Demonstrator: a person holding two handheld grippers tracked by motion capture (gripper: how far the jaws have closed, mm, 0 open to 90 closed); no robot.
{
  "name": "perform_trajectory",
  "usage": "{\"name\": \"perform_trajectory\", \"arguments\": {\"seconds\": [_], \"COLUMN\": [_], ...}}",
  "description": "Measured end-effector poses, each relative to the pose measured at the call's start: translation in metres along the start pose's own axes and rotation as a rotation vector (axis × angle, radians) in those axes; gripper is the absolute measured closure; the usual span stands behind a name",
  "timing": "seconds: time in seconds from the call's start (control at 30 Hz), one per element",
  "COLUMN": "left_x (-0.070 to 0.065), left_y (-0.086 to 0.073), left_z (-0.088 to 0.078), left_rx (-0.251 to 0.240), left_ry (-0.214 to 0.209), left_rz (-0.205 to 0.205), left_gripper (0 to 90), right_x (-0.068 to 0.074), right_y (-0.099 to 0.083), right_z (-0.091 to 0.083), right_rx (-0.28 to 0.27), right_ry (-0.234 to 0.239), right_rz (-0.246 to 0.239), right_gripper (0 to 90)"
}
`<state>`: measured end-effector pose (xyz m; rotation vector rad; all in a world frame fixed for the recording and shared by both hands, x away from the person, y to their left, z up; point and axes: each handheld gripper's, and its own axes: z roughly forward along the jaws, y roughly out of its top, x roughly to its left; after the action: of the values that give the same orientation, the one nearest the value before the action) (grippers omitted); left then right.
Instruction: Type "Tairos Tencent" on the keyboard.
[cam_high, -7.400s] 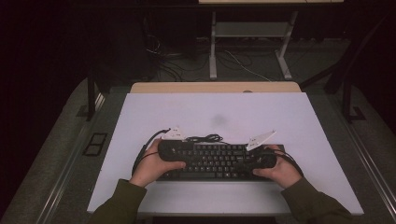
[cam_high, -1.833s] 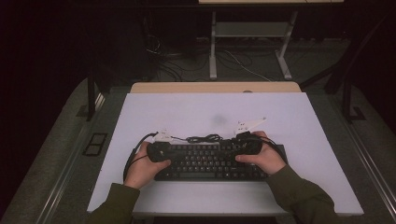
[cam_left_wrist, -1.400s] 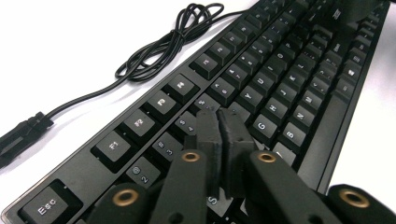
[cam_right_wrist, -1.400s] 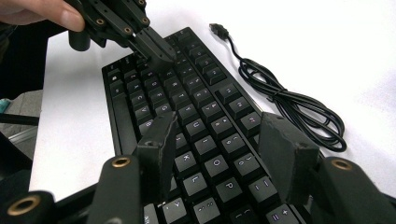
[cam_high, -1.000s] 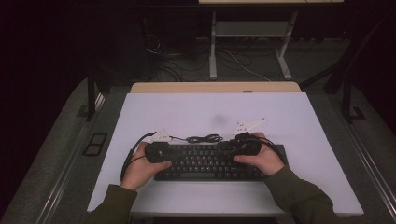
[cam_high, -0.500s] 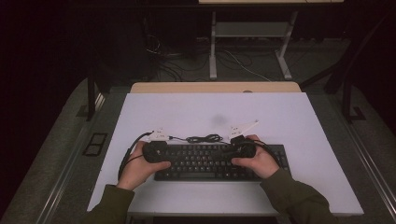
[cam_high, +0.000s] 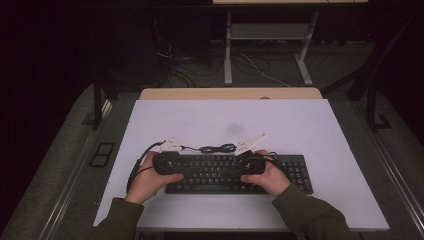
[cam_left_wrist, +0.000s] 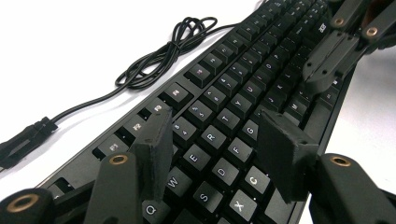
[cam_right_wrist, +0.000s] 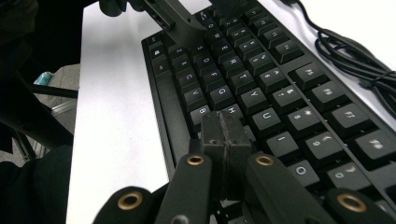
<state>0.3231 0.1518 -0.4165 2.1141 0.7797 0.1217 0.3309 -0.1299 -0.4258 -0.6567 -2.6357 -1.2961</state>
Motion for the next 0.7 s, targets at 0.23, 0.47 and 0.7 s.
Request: {"name": "perform_trajectory", "arguments": {"seconds": [0.23, 0.47, 0.7], "left_x": [0.000, -0.001, -0.001], "left_y": [0.000, 0.000, 0.000], "left_z": [-0.001, -0.001, -0.001], "left_rx": [-0.002, -0.006, -0.005], "left_ry": [0.003, 0.002, 0.002], "left_rz": [0.004, 0.004, 0.002], "left_gripper": [44.7, 44.7, 44.6], "right_x": [0.003, 0.005, 0.007], "right_y": [0.003, 0.006, 0.005], "right_z": [0.011, 0.020, 0.023], "right_rx": [0.027, 0.052, 0.068], "right_ry": [0.001, -0.017, -0.021], "right_rz": [-0.004, -0.012, -0.021], "right_gripper": [89.7, 89.7, 89.7]}}
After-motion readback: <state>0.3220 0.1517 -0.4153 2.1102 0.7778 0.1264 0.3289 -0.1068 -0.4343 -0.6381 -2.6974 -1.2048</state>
